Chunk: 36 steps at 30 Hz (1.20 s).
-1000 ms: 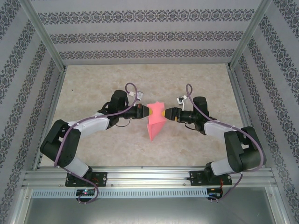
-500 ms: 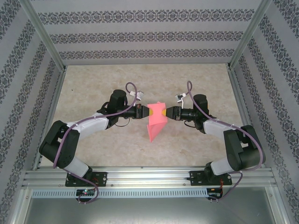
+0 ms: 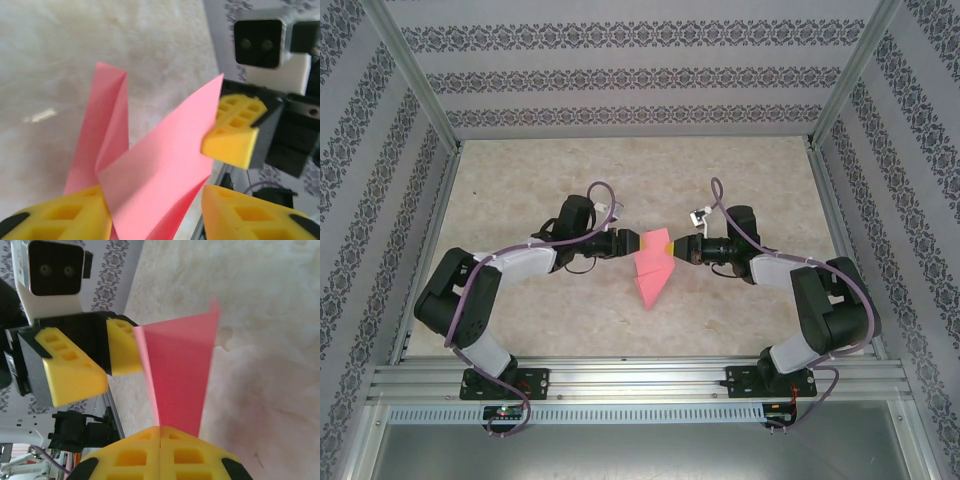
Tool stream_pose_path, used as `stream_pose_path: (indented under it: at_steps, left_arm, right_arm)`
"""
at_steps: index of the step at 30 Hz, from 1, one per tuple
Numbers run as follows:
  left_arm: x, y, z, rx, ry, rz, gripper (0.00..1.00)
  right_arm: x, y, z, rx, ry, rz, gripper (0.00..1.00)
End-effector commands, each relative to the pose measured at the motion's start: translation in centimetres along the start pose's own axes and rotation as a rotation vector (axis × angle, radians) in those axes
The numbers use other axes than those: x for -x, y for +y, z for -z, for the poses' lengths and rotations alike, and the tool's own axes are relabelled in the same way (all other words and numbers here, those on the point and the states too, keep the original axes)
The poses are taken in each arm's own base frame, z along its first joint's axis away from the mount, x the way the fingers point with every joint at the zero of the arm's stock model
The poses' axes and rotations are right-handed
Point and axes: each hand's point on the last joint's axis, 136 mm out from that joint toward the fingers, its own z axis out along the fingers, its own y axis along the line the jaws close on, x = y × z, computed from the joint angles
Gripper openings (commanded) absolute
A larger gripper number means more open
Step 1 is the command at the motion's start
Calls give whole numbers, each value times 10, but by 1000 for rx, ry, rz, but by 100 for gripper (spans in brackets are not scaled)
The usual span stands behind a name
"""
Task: Fold a paper plane with a square sheet of paper (fold left side to right side)
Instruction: Fold the wing for the fifth time at the center of the table.
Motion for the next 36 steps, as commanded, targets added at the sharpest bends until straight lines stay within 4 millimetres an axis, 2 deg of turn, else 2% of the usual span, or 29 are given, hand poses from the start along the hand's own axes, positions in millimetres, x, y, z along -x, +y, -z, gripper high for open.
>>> stream_pose_path:
  at_steps: [1, 5, 8, 11, 16, 20, 24, 28, 33, 36]
  left_arm:
    - [18, 16, 23, 211, -52, -57, 57]
    - [22, 22, 49, 376, -108, -101, 62]
    - [6, 12, 54, 429, -86, -166, 61]
    - [-26, -6, 44, 409, -26, -237, 61]
    - [-79, -32, 13, 349, 72, -332, 60]
    - [-101, -43, -12, 347, 121, -383, 60]
    - [-112, -42, -36, 390, 165, -426, 61]
    - [-115, -24, -53, 493, 205, -445, 62]
    - [-113, -1, -59, 624, 217, -466, 64]
    - [-114, 5, -61, 653, 224, -472, 64]
  right_arm:
    - [0, -13, -8, -69, 24, -12, 0]
    - [-5, -40, -10, -193, 43, -140, 0]
    - [-5, -48, -11, -223, 31, -220, 0]
    - [-2, -51, -10, -249, 19, -279, 0]
    - [-1, -52, -10, -273, 36, -333, 0]
    - [-3, -53, -11, -280, 57, -365, 0]
    - [-4, -53, -10, -296, 62, -374, 0]
    - [-6, -54, -12, -302, 70, -379, 0]
    - [-10, -56, -14, -307, 81, -384, 0]
    - [-12, -57, -15, -307, 86, -385, 0]
